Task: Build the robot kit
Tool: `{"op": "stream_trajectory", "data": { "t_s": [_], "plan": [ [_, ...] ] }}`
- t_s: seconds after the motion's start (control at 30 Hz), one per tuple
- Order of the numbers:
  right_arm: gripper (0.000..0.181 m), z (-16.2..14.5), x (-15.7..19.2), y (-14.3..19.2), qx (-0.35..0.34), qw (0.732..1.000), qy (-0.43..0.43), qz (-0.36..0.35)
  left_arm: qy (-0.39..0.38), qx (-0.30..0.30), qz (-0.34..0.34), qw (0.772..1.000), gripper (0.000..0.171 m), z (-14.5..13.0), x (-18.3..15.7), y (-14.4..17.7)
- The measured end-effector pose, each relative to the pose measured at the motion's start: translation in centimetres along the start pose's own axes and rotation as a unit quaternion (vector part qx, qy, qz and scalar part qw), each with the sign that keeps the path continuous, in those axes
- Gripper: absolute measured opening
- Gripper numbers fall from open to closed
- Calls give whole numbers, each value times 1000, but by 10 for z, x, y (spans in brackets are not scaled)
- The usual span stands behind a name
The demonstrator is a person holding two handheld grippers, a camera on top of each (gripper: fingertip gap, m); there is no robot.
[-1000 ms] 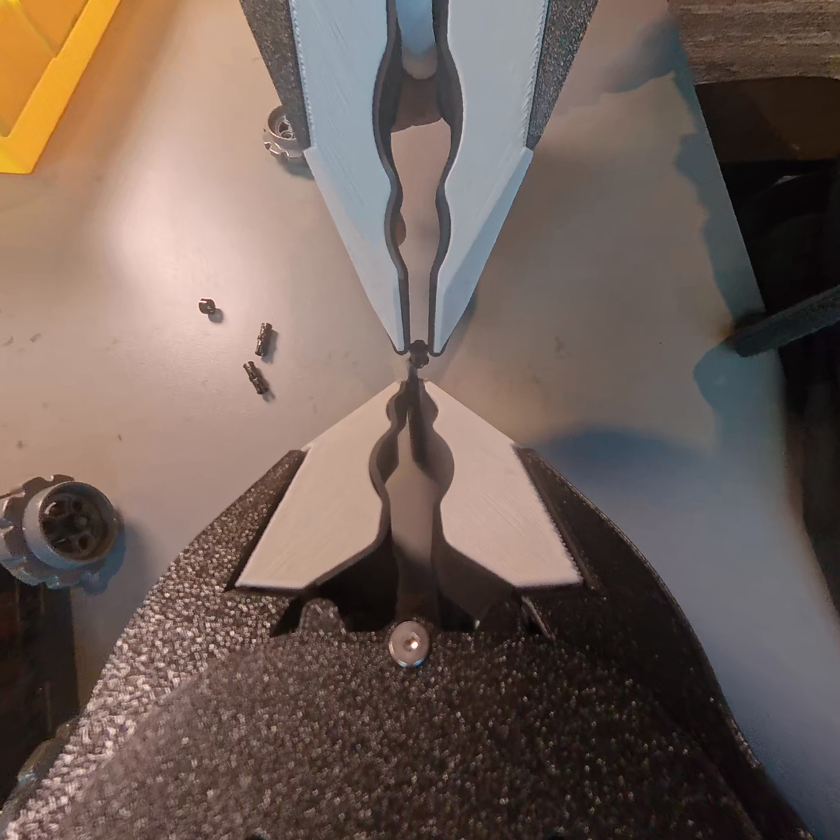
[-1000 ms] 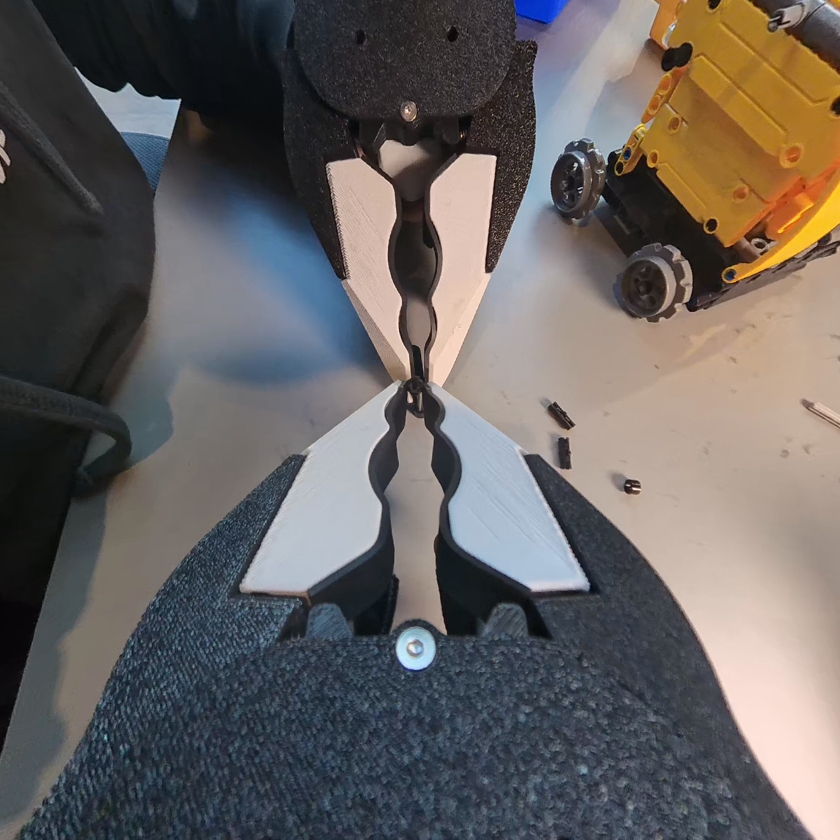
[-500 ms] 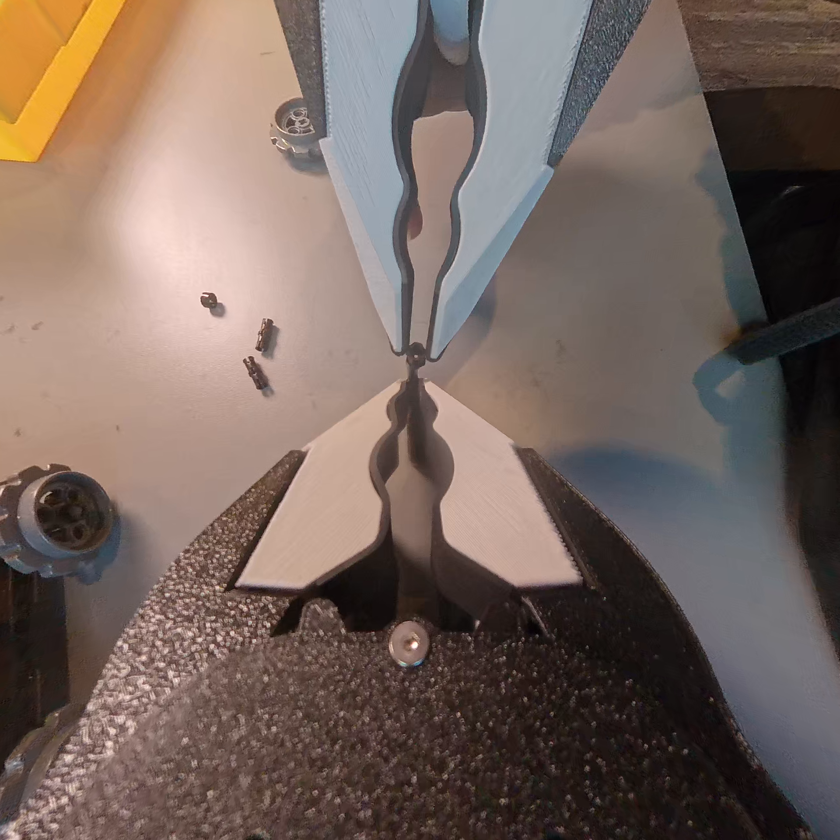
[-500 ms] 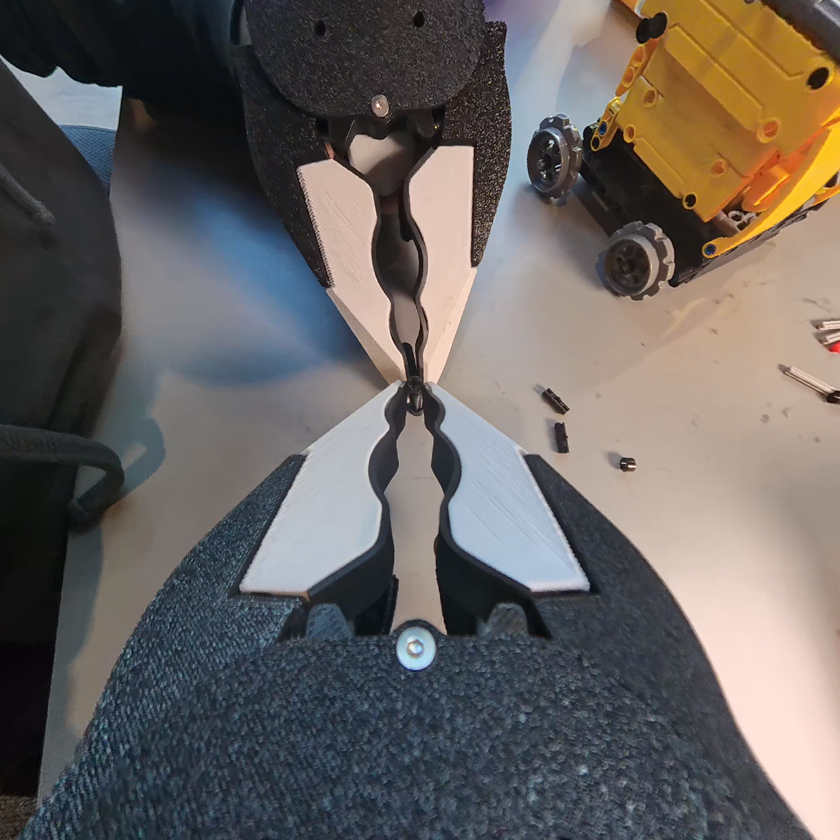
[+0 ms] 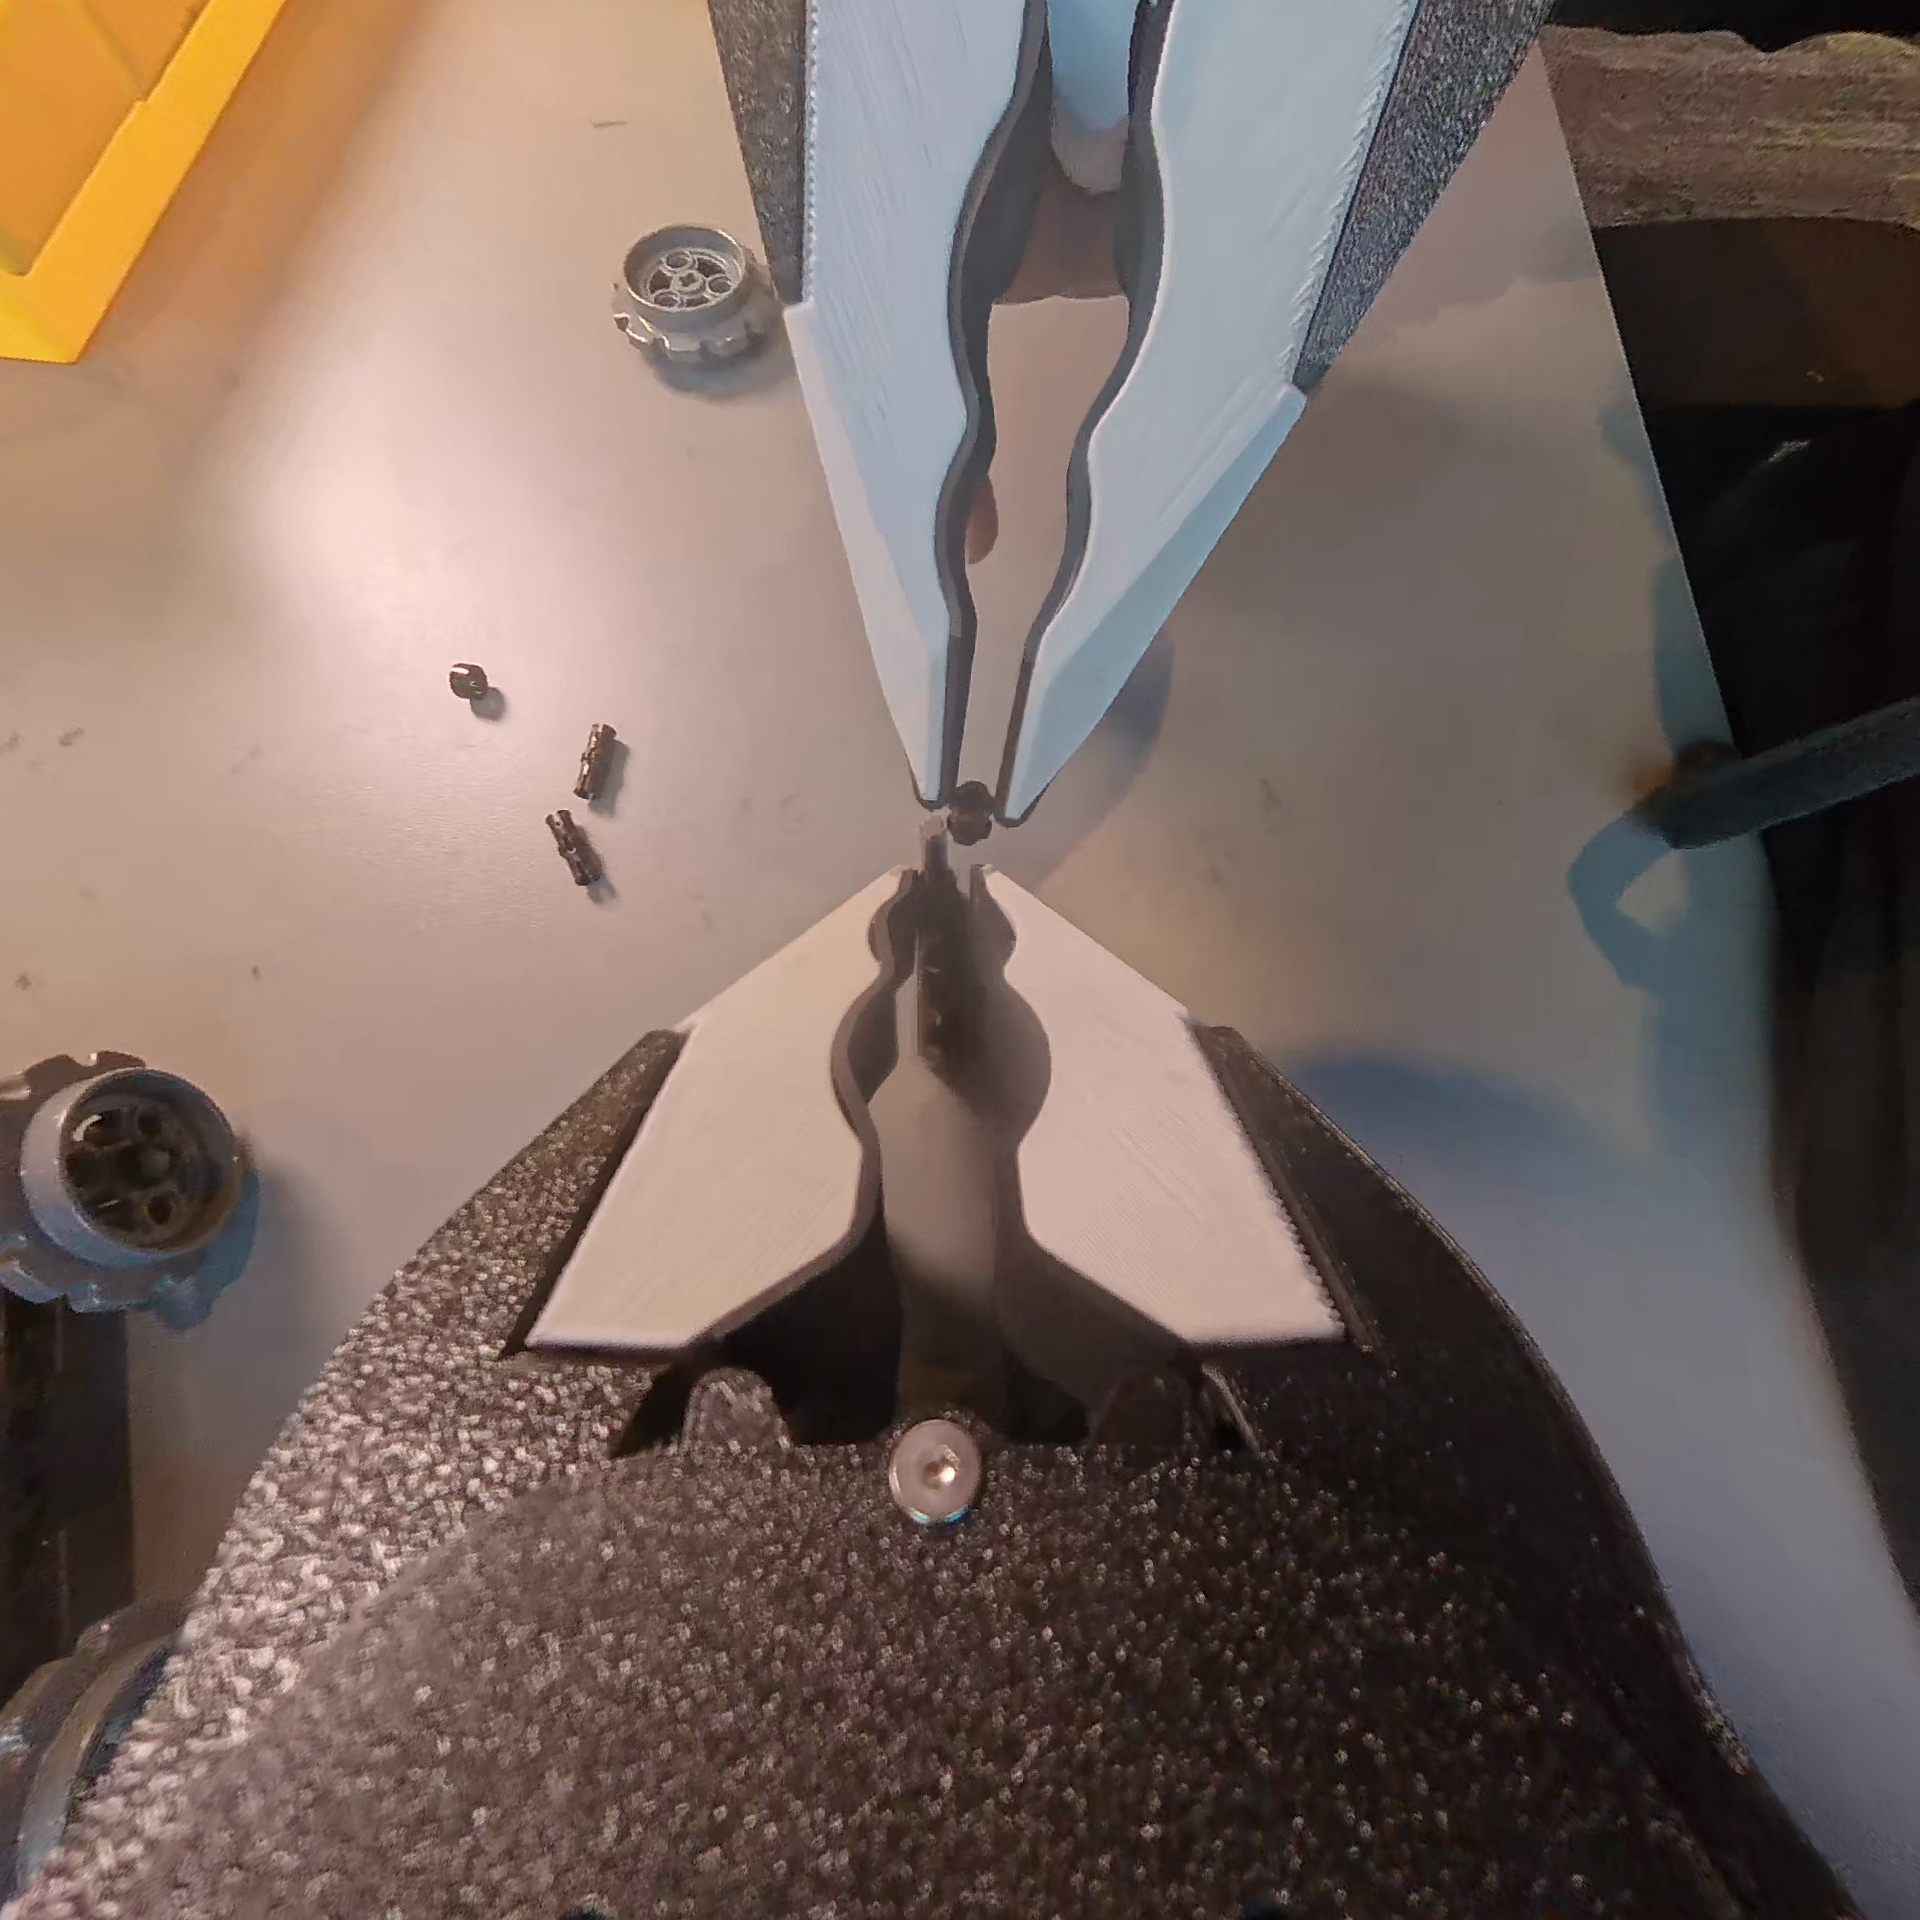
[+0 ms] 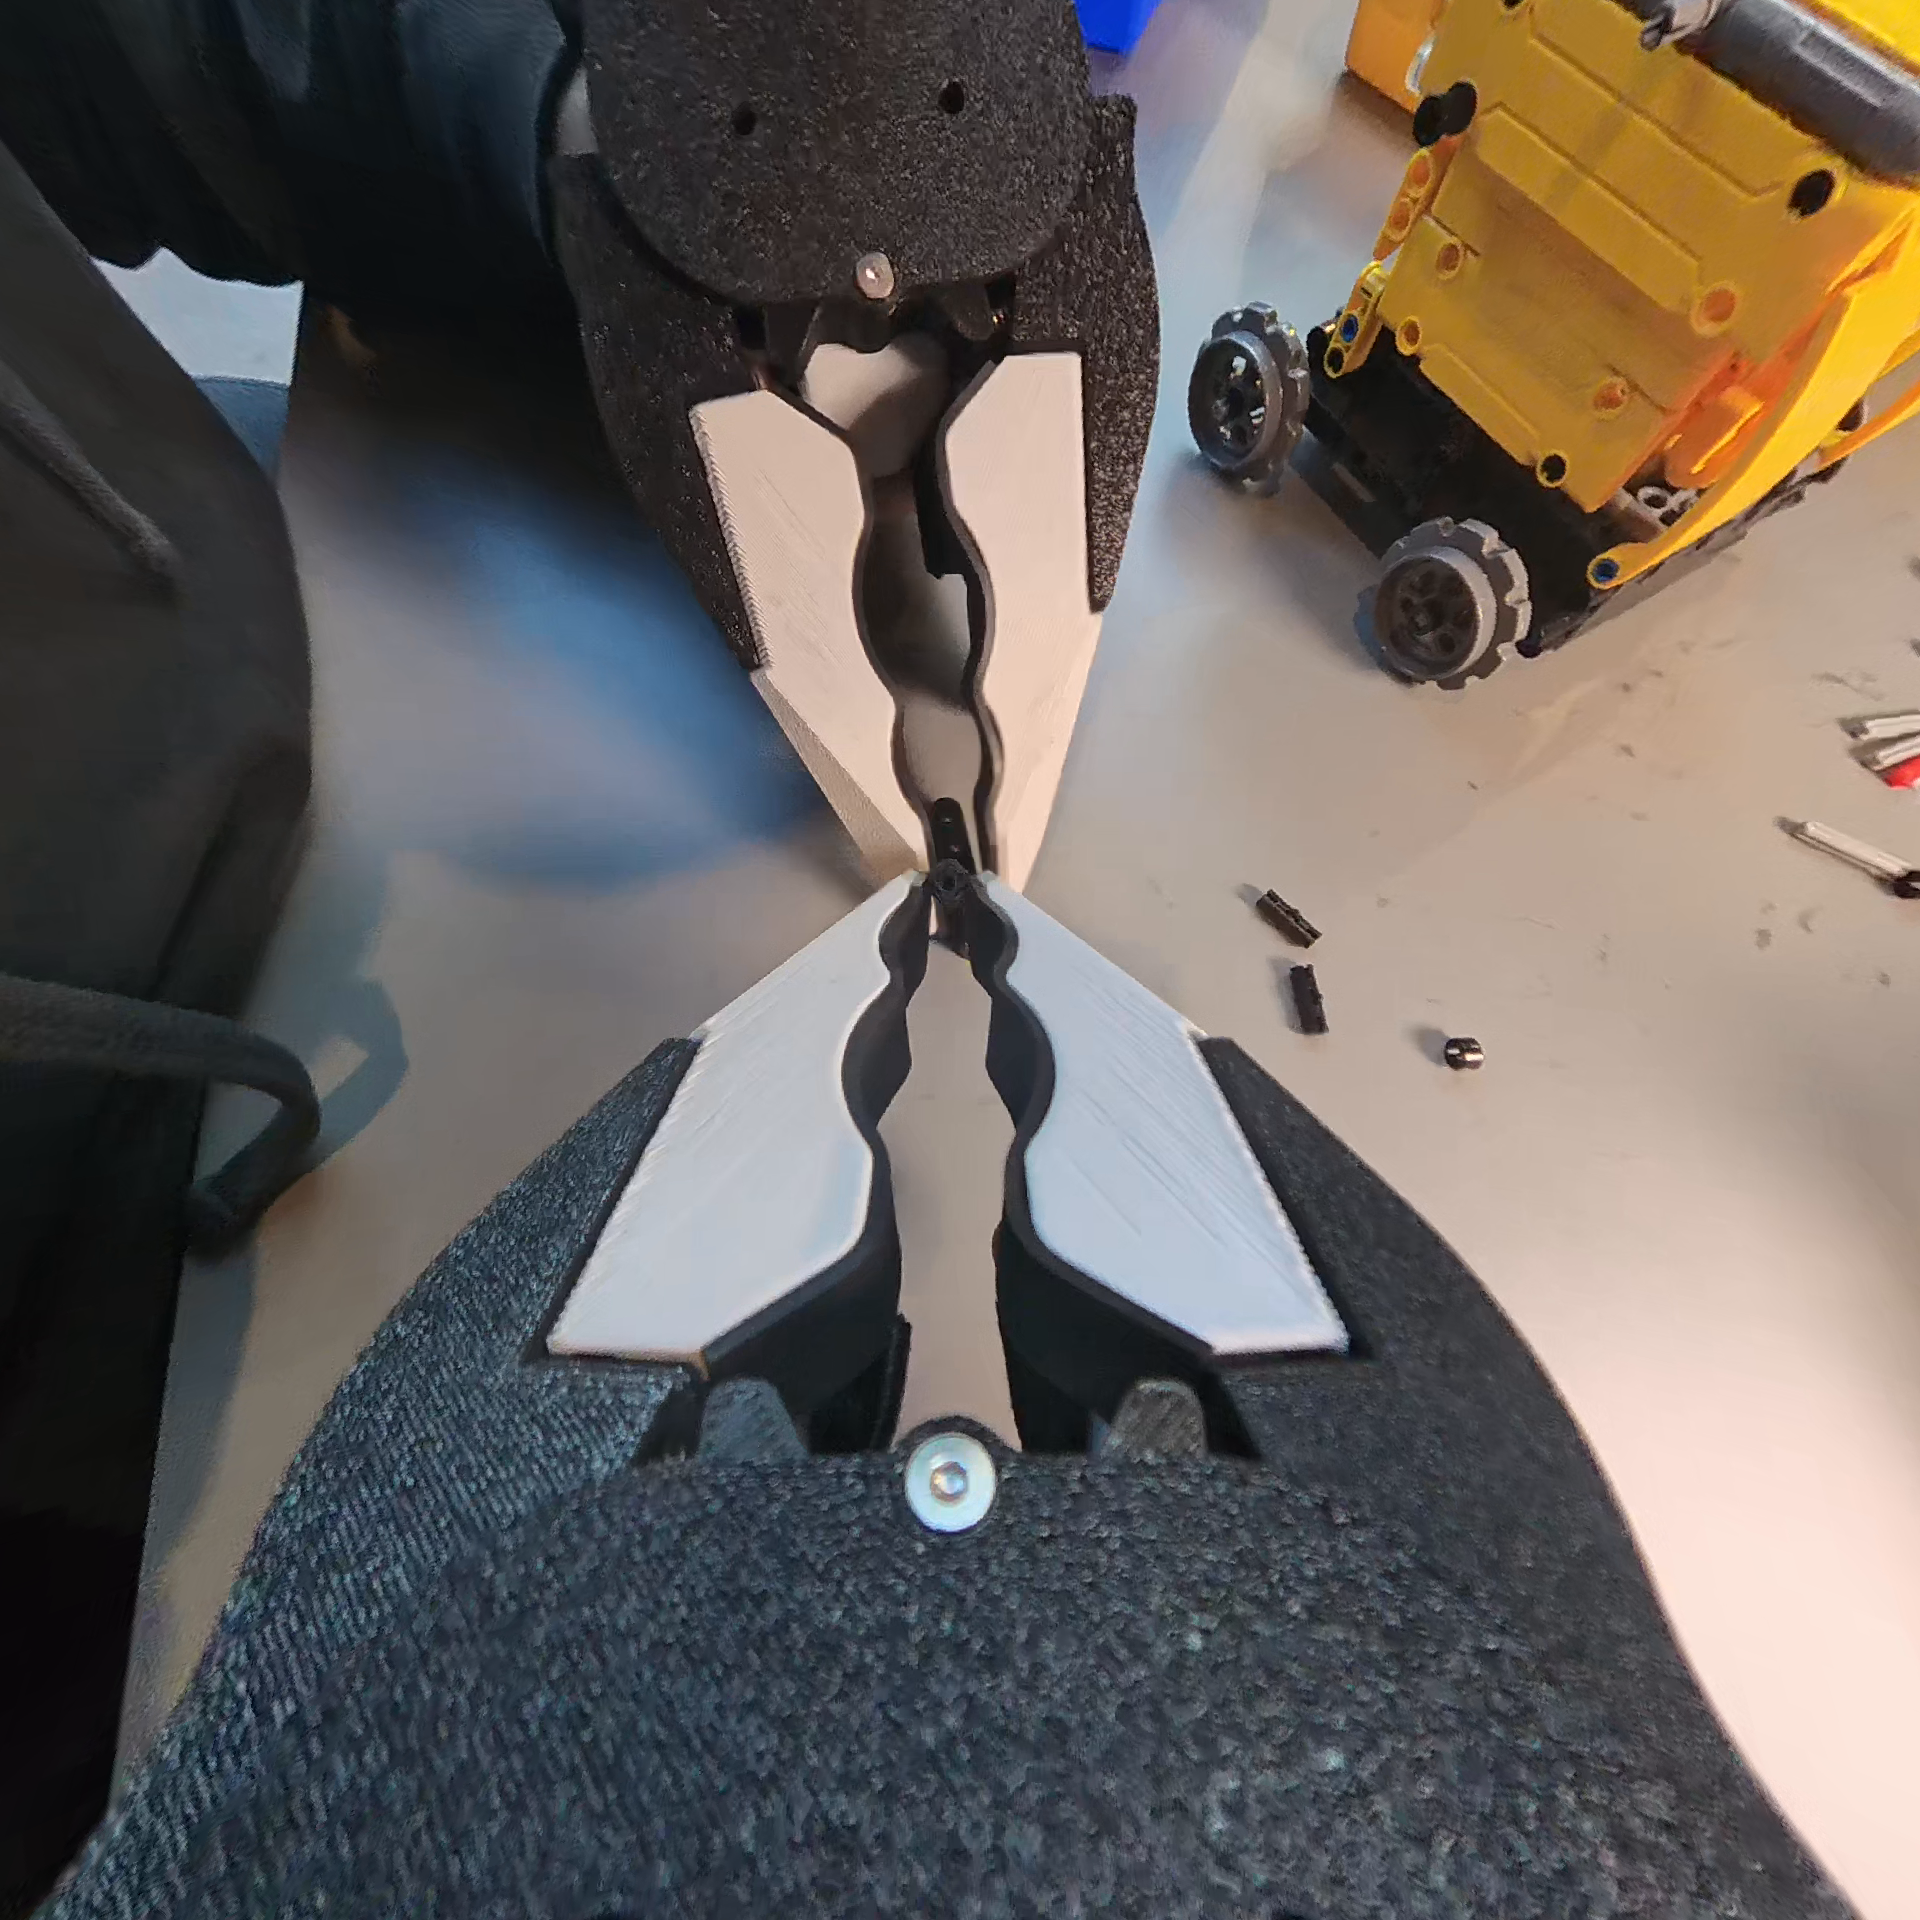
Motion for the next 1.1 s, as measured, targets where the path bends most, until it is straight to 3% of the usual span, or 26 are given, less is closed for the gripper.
{"op": "stream_trajectory", "data": {
  "t_s": [0.13,0.4,0.9,1.1],
  "plan": [
    [7,3,-2,5,-23,999,27,12,-1,-7,5,1000,15,2,2,1],
    [6,-2,-7,10,-35,997,55,35,-13,-15,-6,1000,3,5,0,3],
    [7,-5,-8,6,-39,996,60,50,-8,-21,5,1000,0,3,7,8],
    [7,-5,-7,4,-36,996,62,55,-26,-24,-19,999,0,4,0,8]
  ]
}}
Point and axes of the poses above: each gripper's, where its closed fingertips meet, y back along the fingers, z out of its top, x = y × z across the jaws, the point moved 1 cm from there along y, back along the fingers, and after that the axes turned 13 degrees about x, right-handed, at the moved point
